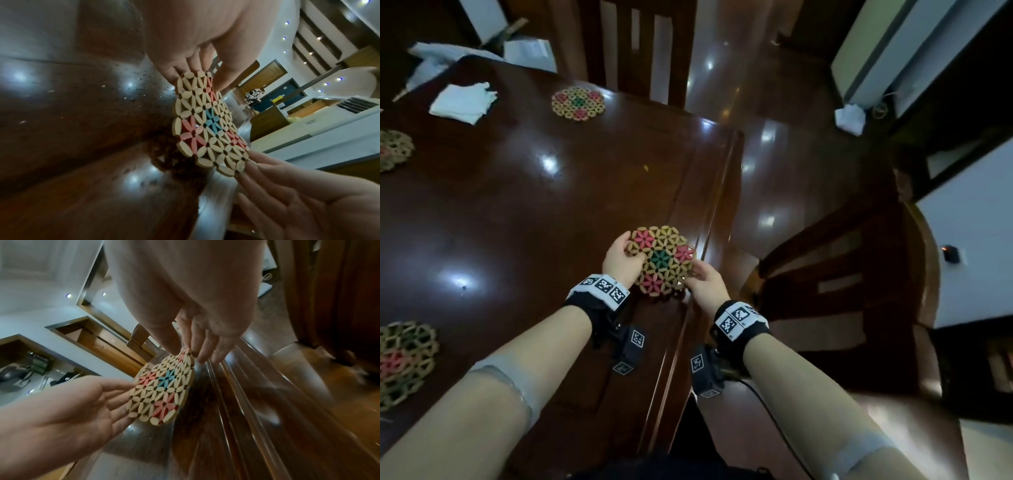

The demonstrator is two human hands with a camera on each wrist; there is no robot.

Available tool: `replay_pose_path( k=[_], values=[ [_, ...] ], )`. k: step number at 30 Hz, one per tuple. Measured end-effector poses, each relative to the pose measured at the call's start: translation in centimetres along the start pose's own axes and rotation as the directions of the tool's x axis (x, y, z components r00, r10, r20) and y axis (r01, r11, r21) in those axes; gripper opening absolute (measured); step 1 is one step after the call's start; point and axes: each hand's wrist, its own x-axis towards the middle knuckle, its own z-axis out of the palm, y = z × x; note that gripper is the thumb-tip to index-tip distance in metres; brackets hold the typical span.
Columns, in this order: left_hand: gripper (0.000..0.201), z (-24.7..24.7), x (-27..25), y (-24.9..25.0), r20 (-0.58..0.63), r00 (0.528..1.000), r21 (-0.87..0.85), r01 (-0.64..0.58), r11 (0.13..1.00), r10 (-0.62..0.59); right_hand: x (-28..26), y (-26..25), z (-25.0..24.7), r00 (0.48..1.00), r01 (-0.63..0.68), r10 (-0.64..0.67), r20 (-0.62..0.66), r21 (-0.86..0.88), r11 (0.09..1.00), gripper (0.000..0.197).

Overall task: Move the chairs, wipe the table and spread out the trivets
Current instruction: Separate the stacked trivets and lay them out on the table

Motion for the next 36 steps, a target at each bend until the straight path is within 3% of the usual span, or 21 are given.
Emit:
replay_pose_path(
  k=[6, 10, 13, 17, 36],
  values=[
    [0.068, 2.0, 5.1, 2.2, -0.061, 0.995, 0.244, -0.060, 0.968, 0.077, 6.2, -1.5, -0.6, 0.997, 0.080, -0.074, 0.030, -0.309, 0.948, 0.054],
    [0.082, 2.5, 5.5, 1.3, -0.003, 0.993, 0.518, -0.096, 0.850, 0.114, 7.1, -1.2, -0.9, 0.998, 0.057, -0.056, 0.015, -0.454, 0.889, 0.053],
    [0.086, 3.0, 5.3, 0.4, 0.138, 0.969, 0.593, -0.248, 0.766, 0.206, 7.0, -0.5, -1.7, 0.997, 0.010, -0.036, -0.064, -0.377, 0.926, 0.050],
    [0.084, 3.6, 4.9, -0.1, 0.275, 0.947, 0.657, -0.310, 0.687, 0.165, 6.9, 0.9, -2.5, 0.988, -0.034, -0.011, -0.152, -0.291, 0.956, 0.048],
    [0.082, 5.0, 3.9, 0.5, 0.278, 0.948, 0.680, -0.309, 0.665, 0.156, 3.3, 3.7, -5.3, 0.980, -0.069, 0.028, -0.195, -0.206, 0.976, 0.048]
  ],
)
